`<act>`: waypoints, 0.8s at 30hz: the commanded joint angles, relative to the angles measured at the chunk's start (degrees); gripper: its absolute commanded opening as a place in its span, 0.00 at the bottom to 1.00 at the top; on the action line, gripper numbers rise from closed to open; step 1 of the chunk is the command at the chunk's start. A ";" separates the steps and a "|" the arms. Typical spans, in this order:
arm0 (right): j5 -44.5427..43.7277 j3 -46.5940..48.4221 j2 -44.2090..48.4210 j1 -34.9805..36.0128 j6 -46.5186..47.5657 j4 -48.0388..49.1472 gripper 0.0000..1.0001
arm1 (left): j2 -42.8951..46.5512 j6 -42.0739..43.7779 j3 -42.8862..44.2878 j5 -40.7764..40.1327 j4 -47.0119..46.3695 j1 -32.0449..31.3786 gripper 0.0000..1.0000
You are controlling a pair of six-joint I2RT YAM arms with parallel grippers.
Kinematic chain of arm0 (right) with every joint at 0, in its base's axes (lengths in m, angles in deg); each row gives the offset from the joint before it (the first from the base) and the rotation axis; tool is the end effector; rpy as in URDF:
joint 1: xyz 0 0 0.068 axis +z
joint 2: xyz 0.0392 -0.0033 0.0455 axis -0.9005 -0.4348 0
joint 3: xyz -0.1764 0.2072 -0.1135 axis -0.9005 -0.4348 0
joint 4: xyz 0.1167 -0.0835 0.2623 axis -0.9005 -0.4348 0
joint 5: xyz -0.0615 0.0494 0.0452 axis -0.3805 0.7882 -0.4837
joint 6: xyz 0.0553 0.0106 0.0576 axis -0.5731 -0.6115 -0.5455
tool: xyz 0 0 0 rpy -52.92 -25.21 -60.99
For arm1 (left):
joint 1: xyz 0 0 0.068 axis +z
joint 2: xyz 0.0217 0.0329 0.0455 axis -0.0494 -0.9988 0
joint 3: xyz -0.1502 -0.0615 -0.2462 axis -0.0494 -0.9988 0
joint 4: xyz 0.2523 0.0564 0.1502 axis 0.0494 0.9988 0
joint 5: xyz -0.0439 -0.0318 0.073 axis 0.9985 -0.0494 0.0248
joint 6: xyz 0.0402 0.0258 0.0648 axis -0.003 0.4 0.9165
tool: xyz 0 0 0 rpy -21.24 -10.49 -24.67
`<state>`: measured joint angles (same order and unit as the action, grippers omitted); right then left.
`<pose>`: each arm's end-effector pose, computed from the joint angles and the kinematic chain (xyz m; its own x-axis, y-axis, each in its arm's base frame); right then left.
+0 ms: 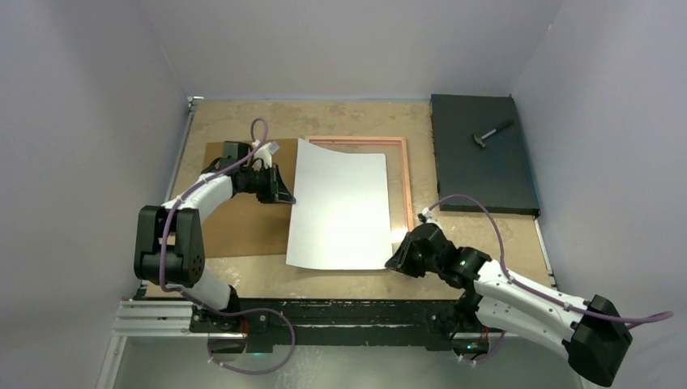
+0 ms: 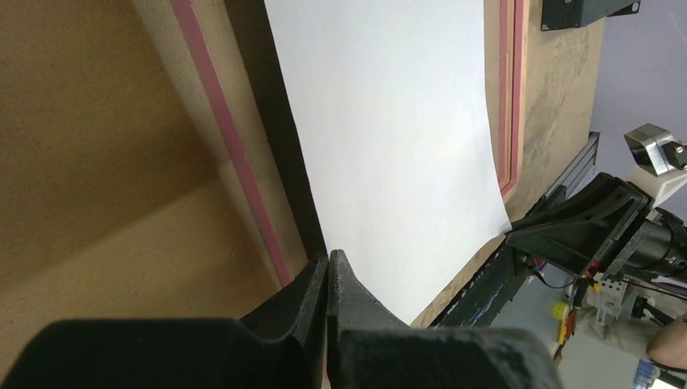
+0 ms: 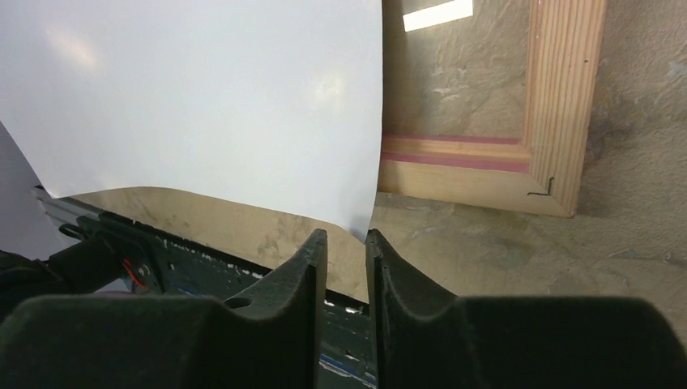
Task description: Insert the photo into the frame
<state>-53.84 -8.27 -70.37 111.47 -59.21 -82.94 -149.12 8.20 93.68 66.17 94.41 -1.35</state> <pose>0.1462 0.1538 0.1542 -0.8424 0.4107 -0.3489 0.0996 0.7550 0.6481 0.3461 -0.0726 0.1735 -0.9271 -0.1271 -0.3526 0.1684 0.6992 -0.6948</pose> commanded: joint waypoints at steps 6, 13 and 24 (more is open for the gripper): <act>-3.38 3.15 2.91 0.04 -1.51 -2.25 0.10 | 0.77 0.18 2.77 0.85 -1.34 -1.24 0.00; -6.50 4.54 3.89 0.07 -2.08 -4.42 0.06 | -1.17 -1.48 3.54 0.10 -3.91 -3.23 0.00; -13.50 8.25 4.30 -0.01 -2.09 -9.64 0.06 | -4.72 -2.54 5.82 -3.19 -6.73 -6.27 0.00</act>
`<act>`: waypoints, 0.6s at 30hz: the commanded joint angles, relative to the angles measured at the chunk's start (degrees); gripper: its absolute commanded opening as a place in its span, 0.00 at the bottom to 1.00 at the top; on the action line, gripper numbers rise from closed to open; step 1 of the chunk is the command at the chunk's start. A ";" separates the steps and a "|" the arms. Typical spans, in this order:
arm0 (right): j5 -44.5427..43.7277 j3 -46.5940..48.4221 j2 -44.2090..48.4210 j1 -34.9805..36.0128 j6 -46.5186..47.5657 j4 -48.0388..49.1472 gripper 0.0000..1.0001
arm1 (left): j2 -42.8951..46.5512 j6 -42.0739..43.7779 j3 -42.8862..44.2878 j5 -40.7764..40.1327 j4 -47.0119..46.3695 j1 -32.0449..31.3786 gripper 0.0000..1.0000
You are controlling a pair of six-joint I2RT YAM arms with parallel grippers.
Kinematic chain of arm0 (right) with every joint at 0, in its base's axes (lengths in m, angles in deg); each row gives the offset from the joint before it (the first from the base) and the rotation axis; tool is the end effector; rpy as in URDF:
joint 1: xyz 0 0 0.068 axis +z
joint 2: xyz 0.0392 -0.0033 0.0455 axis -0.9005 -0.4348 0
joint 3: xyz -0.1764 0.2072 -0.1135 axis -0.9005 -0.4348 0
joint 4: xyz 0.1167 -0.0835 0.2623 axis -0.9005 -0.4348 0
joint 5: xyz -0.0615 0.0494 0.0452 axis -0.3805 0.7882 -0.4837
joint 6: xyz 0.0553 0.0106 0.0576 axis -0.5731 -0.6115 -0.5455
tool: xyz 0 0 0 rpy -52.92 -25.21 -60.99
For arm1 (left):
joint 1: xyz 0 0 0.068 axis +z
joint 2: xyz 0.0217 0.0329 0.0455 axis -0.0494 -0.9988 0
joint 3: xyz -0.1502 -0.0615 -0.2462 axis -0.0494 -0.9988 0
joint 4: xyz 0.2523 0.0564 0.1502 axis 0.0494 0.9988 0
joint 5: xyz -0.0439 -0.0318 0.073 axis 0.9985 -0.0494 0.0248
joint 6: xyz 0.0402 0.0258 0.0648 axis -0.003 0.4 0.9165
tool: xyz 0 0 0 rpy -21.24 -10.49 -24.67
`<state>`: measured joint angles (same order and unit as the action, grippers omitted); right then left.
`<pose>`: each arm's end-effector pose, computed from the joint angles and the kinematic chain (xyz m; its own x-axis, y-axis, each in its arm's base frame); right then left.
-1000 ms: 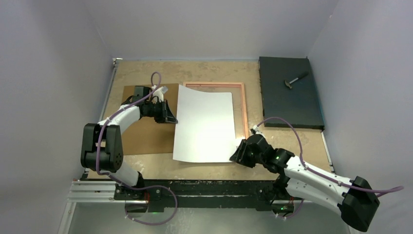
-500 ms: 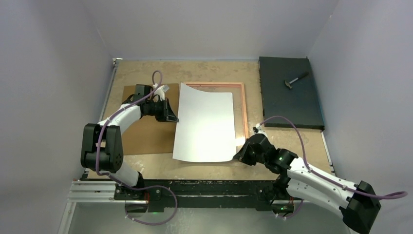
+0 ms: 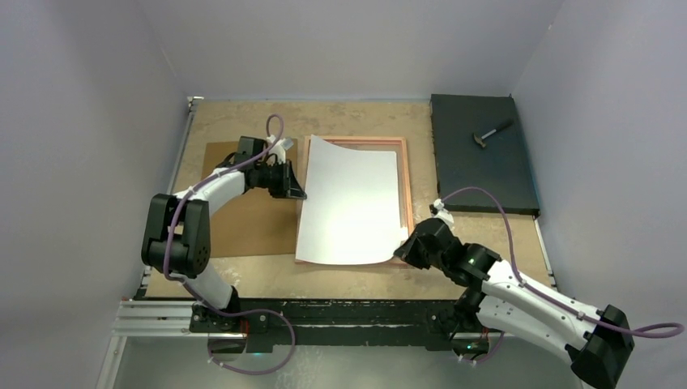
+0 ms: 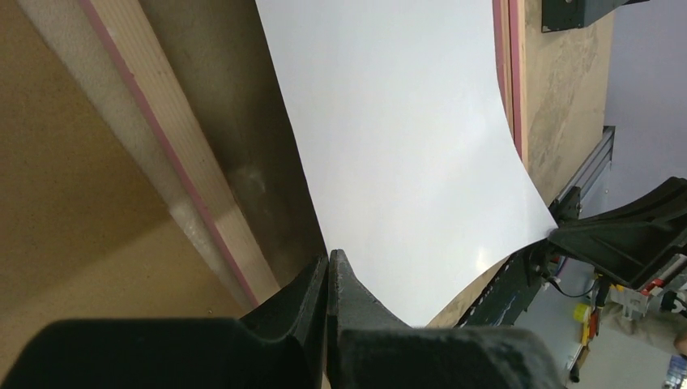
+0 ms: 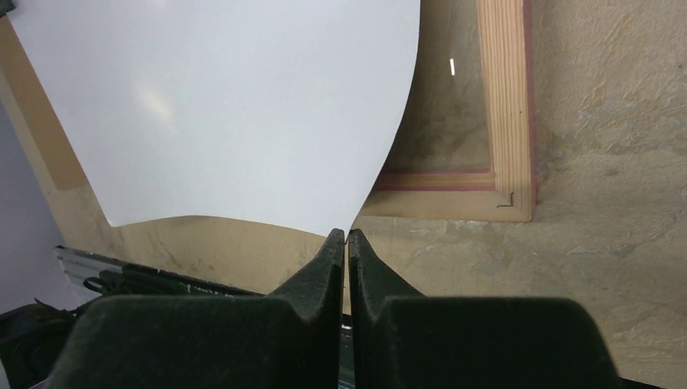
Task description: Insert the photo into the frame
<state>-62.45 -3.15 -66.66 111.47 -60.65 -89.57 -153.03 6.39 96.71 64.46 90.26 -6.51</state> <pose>0.1519 0.1447 0.1902 -0.7491 0.5040 -0.4299 0.1408 0.7553 0.6400 0.3625 -0.1059 0.1716 -0.9188 -0.0744 -0.3877 0.2316 0.6937 -0.6820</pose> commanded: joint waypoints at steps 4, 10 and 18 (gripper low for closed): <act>-6.45 3.88 0.27 0.02 -0.94 -4.14 0.06 | -1.91 -0.37 4.18 -3.16 -2.71 -1.93 0.00; -7.48 3.80 -0.55 -0.12 -1.57 -4.99 0.06 | -2.84 0.95 5.53 -5.32 -1.57 -2.85 0.03; -8.45 4.56 -1.08 -0.44 -1.48 -6.06 0.08 | -4.08 3.73 6.57 -6.94 -1.26 -3.65 0.16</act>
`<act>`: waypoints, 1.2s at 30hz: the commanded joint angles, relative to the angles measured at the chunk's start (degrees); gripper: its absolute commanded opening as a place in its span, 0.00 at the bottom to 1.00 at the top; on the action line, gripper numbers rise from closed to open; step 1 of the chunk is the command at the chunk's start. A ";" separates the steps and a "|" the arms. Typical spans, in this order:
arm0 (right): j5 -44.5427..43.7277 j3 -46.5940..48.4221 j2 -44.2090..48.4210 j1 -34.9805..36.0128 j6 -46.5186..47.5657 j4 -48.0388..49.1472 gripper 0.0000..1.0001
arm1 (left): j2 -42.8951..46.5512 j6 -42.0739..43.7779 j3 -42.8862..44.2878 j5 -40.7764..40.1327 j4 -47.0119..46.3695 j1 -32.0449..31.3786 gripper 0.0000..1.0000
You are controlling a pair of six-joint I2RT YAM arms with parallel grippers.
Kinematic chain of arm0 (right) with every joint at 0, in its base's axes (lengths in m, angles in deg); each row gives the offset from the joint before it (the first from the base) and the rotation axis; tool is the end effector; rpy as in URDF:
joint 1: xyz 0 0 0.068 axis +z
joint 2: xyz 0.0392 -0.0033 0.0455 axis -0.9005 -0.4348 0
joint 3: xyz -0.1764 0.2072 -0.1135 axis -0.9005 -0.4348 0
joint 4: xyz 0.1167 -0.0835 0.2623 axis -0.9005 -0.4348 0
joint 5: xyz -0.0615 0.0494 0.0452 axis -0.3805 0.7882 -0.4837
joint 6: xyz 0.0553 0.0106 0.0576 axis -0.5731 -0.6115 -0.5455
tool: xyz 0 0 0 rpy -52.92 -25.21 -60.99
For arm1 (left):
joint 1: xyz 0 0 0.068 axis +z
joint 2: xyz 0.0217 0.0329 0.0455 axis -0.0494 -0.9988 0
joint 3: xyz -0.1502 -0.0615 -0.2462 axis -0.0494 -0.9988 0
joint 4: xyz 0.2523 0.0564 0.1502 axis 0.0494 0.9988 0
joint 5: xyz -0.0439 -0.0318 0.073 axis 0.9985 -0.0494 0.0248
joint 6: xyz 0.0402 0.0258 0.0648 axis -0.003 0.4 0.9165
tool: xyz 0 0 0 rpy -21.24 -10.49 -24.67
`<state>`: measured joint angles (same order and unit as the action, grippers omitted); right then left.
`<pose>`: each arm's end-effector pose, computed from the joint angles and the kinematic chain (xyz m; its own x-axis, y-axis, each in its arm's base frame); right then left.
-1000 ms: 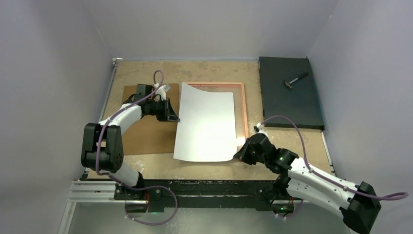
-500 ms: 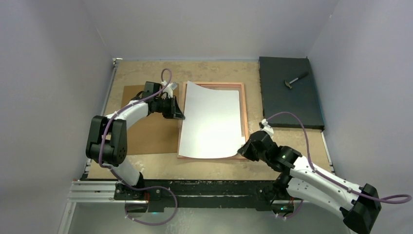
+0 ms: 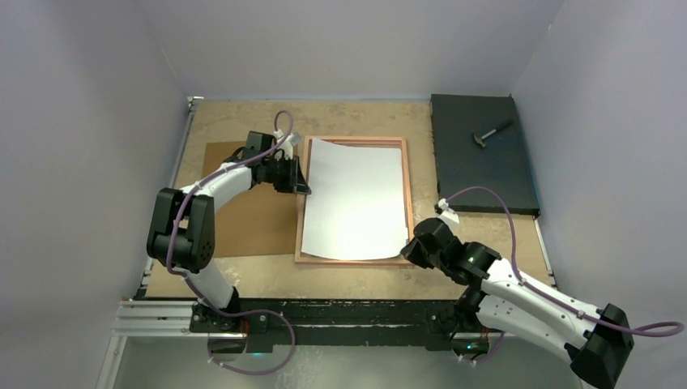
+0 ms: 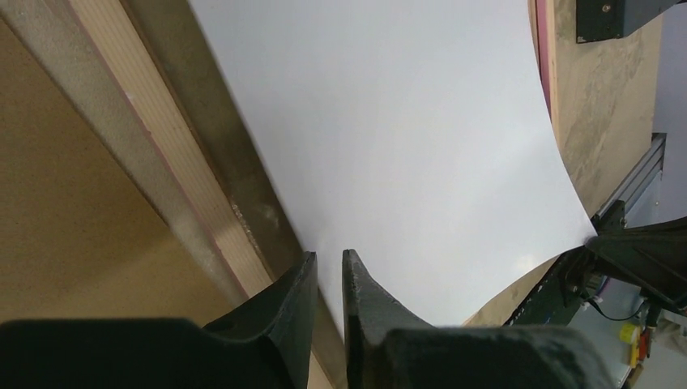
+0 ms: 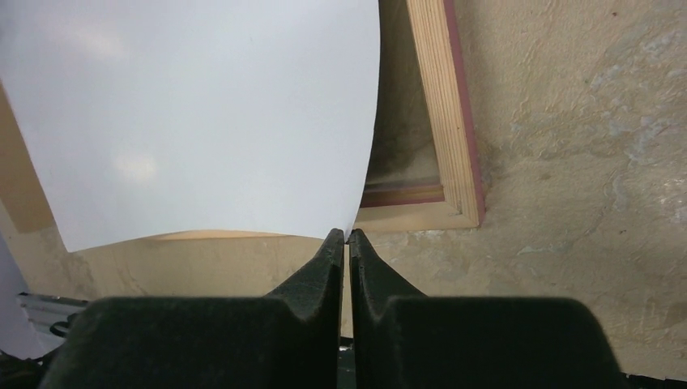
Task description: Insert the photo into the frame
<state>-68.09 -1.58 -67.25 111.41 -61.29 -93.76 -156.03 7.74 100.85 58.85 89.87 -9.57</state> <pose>0.1542 0.1370 0.1925 -0.7042 0.5276 -0.4750 0.1999 0.7894 0.5804 0.3795 -0.1247 0.1740 -0.8954 -0.0303 -0.4442 0.2770 0.7432 -0.6091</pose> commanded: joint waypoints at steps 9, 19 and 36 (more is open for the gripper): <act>-3.79 3.17 -0.16 -0.64 -0.76 -2.15 0.08 | -1.74 5.37 3.91 -4.43 1.44 -0.69 0.18; -4.81 3.37 -3.70 -2.24 1.17 -0.22 0.09 | -1.13 10.84 9.40 -5.69 10.52 -0.56 0.26; -3.48 2.63 -6.21 -4.91 2.60 2.48 0.08 | -0.12 22.16 15.25 -5.01 23.63 7.56 0.29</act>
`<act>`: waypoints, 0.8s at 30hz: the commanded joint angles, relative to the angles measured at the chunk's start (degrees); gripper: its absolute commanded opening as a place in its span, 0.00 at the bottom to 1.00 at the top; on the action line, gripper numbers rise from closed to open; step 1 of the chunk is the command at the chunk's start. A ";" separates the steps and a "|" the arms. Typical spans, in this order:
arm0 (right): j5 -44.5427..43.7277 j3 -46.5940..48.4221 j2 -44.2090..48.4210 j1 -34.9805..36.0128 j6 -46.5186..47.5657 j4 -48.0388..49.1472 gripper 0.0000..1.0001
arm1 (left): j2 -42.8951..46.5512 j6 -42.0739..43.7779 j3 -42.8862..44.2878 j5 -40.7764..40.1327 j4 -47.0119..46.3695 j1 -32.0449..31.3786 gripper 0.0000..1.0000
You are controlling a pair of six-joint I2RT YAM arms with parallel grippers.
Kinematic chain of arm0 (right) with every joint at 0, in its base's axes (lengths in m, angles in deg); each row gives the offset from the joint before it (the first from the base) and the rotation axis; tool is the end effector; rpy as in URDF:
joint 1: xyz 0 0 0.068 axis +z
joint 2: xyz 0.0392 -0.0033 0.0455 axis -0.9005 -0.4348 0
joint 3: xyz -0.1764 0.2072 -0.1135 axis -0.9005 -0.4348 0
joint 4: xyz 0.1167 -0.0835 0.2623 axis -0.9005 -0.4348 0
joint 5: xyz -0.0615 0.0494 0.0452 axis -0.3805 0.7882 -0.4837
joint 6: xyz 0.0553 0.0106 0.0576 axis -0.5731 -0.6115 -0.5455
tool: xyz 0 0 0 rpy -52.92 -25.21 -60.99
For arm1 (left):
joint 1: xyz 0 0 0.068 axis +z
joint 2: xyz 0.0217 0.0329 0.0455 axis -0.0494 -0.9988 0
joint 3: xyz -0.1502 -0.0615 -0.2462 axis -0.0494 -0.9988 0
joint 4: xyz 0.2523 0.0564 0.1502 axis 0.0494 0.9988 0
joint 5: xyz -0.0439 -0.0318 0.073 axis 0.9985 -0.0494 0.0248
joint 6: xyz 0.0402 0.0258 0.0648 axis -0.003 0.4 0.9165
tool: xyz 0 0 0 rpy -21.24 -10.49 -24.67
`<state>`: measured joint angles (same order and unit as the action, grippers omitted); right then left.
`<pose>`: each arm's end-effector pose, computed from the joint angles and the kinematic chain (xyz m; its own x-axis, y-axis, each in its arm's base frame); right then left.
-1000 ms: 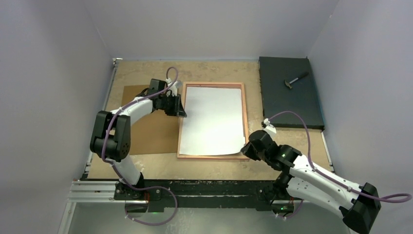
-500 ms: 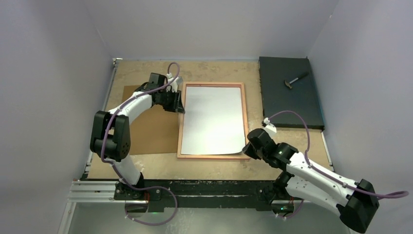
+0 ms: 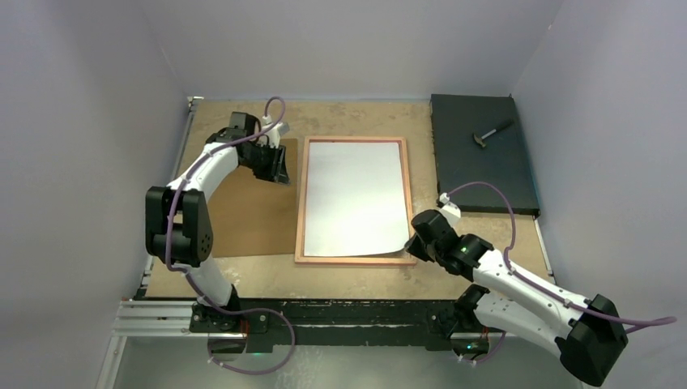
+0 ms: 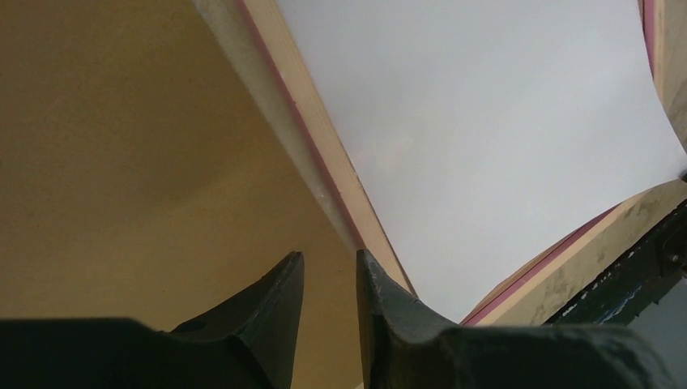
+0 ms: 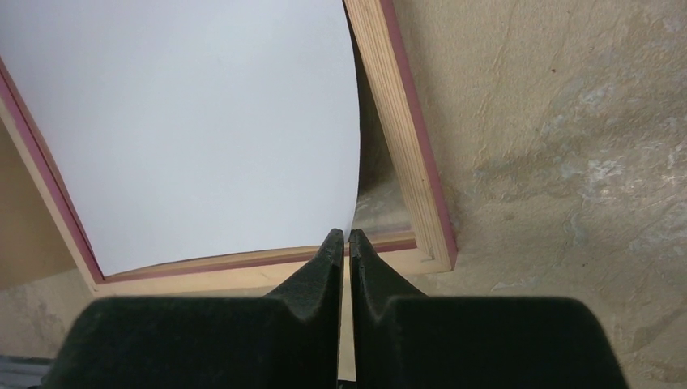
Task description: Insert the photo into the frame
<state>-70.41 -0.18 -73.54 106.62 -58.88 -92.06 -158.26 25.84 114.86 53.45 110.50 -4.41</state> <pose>0.1772 0.1311 0.1844 -0.6638 0.5409 -0.5166 0.2718 0.8179 0.5070 0.4040 -0.0864 0.2154 -0.8653 0.1454 -0.4797 0.3732 0.8256 -0.4231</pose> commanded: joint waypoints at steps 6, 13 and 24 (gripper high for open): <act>1.18 1.35 -0.29 -0.11 1.03 1.40 0.30 | 2.43 7.39 1.91 0.48 5.38 6.73 0.29; 1.91 2.37 -0.56 -0.12 3.21 -0.09 0.62 | 3.87 10.41 2.21 -2.06 6.77 9.57 0.38; 2.85 6.39 -0.49 0.21 8.09 1.24 0.81 | 9.91 15.05 1.67 -12.92 5.43 13.71 0.51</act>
<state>-68.24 3.12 -75.31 106.60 -54.45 -93.70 -153.01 37.64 114.88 46.69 117.27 6.54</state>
